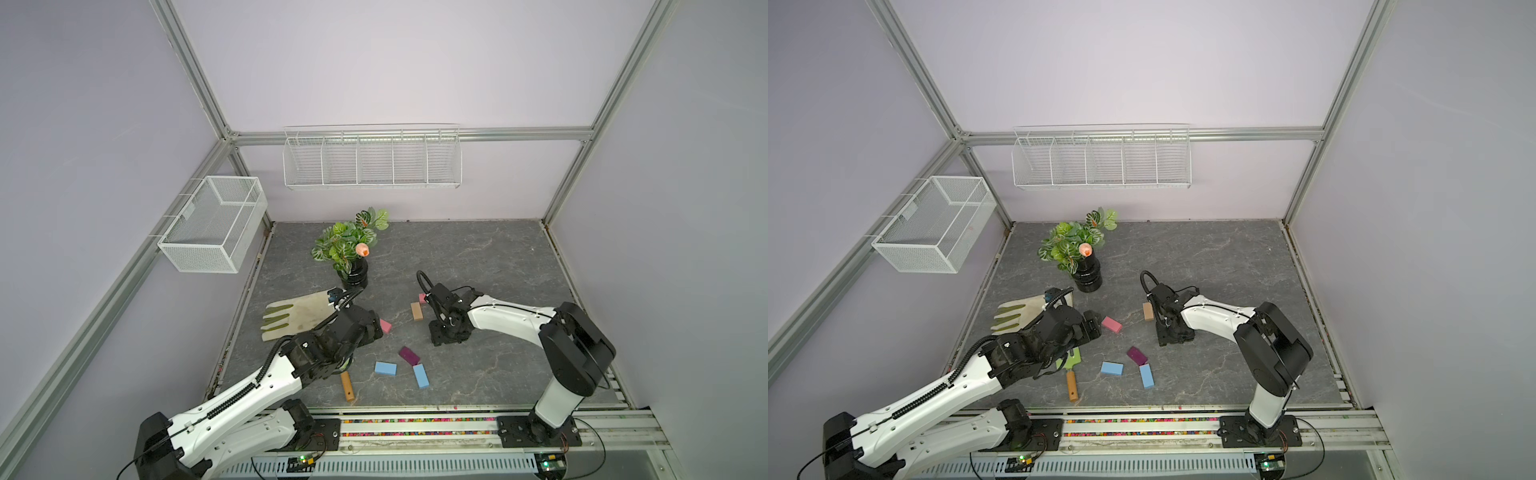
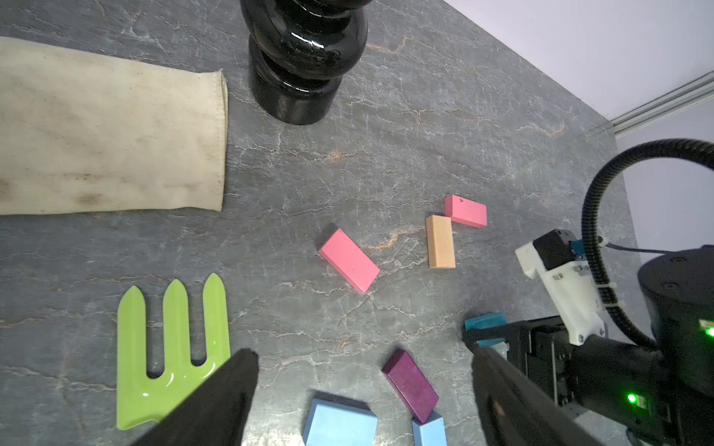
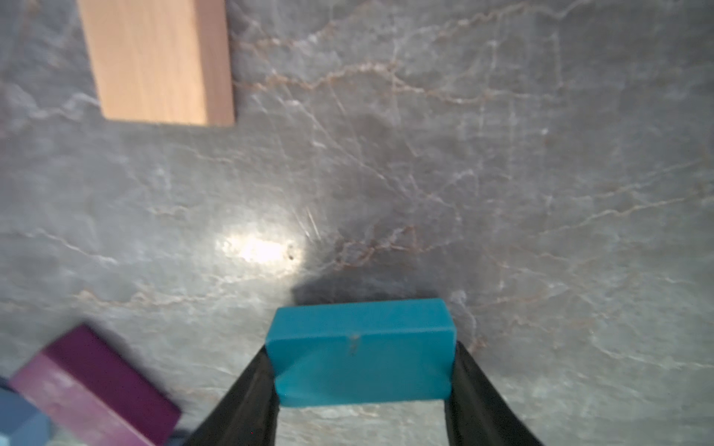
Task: Assemble the number 8 with building blocks
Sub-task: Pick up the building block from the center of the board, then assemble the building block at the center of the board.
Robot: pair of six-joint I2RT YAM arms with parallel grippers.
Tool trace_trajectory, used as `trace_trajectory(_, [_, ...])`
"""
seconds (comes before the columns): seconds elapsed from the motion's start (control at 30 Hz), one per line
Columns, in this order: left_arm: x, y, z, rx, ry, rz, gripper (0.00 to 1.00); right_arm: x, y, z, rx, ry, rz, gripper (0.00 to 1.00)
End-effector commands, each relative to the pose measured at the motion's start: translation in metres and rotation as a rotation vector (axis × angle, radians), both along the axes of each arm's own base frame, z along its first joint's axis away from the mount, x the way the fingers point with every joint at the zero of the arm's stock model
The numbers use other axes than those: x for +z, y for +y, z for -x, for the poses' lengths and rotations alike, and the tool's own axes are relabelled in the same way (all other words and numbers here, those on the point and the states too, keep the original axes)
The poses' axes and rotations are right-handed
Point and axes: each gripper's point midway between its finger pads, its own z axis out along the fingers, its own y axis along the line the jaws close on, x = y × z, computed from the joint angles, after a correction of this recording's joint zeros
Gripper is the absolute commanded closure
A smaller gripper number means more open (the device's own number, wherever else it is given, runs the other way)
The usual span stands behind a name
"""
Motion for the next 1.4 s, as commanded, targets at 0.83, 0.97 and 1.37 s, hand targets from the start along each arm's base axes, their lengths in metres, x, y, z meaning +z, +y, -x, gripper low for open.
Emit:
trace_trajectory(0.83, [-0.004, 0.004, -0.001, 0.016, -0.007, -0.022, 0.09, 0.009, 0.004, -0.039, -0.114, -0.05, -0.006, 0.65])
trace_trajectory(0.97, [-0.001, 0.004, -0.002, 0.017, -0.009, -0.025, 0.08, 0.001, 0.007, -0.043, -0.105, -0.022, -0.003, 0.64])
trace_trajectory(1.37, [-0.003, 0.004, -0.004, 0.02, 0.001, -0.051, 0.04, -0.011, 0.016, -0.049, -0.106, 0.009, -0.016, 0.54])
